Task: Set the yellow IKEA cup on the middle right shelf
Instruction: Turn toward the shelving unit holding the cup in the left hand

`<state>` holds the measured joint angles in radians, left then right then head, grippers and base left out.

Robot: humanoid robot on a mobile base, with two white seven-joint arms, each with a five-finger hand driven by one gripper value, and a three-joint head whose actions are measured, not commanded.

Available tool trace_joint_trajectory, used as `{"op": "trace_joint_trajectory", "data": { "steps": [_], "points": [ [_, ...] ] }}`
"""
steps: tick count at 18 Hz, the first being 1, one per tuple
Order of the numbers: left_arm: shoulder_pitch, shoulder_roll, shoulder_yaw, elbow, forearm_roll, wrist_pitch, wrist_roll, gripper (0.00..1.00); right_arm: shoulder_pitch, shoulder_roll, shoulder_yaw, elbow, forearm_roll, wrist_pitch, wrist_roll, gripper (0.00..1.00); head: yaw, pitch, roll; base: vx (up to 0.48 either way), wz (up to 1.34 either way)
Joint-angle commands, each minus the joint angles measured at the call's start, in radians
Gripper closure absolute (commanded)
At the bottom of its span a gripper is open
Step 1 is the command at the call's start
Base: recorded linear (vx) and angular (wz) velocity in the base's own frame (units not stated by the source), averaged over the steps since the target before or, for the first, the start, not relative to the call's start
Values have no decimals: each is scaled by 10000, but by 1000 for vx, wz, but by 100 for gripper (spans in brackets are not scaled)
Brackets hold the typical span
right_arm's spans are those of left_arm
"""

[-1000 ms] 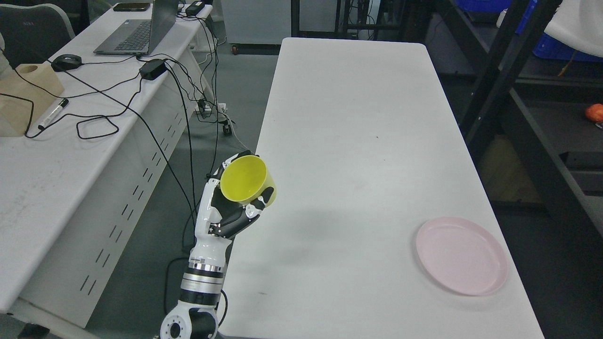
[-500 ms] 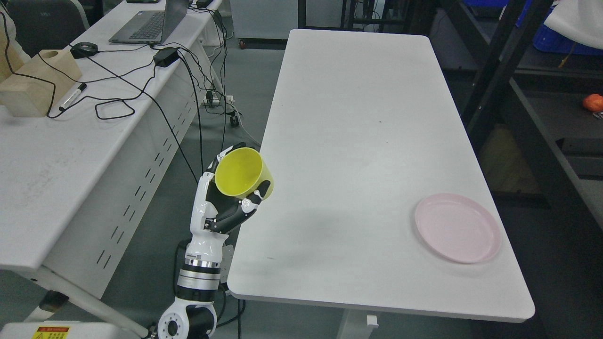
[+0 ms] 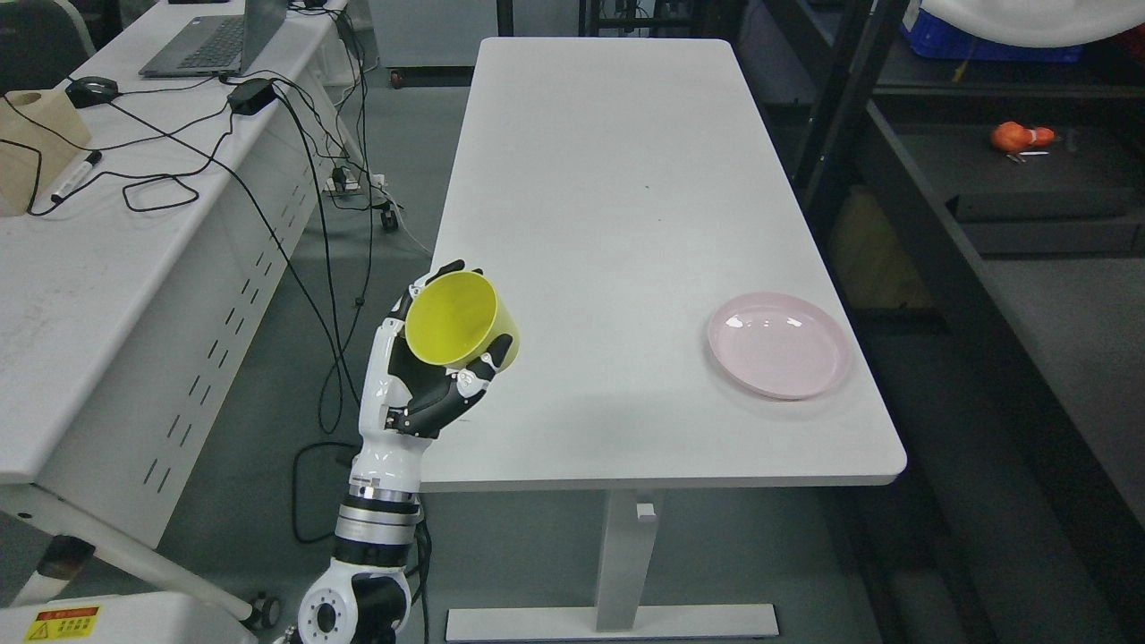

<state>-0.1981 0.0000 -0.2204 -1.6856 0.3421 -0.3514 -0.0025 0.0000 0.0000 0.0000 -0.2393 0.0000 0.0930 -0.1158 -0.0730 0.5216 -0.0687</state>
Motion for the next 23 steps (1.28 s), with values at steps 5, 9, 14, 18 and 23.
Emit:
{"op": "trace_joint_trajectory", "data": {
  "steps": [5, 9, 14, 18, 23],
  "points": [
    [-350, 175, -235, -79, 0, 108, -6, 99, 139, -175, 169, 0, -245, 6, -8, 1, 0, 0, 0, -271, -556],
    [-626, 175, -219, -94, 0, 93, -6, 99, 139, -175, 169, 0, -245, 6, -8, 1, 0, 0, 0, -282, -882],
    [-749, 175, -234, -109, 0, 93, -6, 100, 139, -175, 169, 0, -245, 6, -8, 1, 0, 0, 0, -252, -1170],
    [-718, 175, -801, -248, 0, 78, -6, 100, 139, -175, 169, 0, -245, 6, -8, 1, 0, 0, 0, -197, -1278],
    [-688, 175, -1155, -232, 0, 32, -21, 100, 139, -175, 169, 0, -245, 6, -8, 1, 0, 0, 0, -159, -1245]
  ]
}}
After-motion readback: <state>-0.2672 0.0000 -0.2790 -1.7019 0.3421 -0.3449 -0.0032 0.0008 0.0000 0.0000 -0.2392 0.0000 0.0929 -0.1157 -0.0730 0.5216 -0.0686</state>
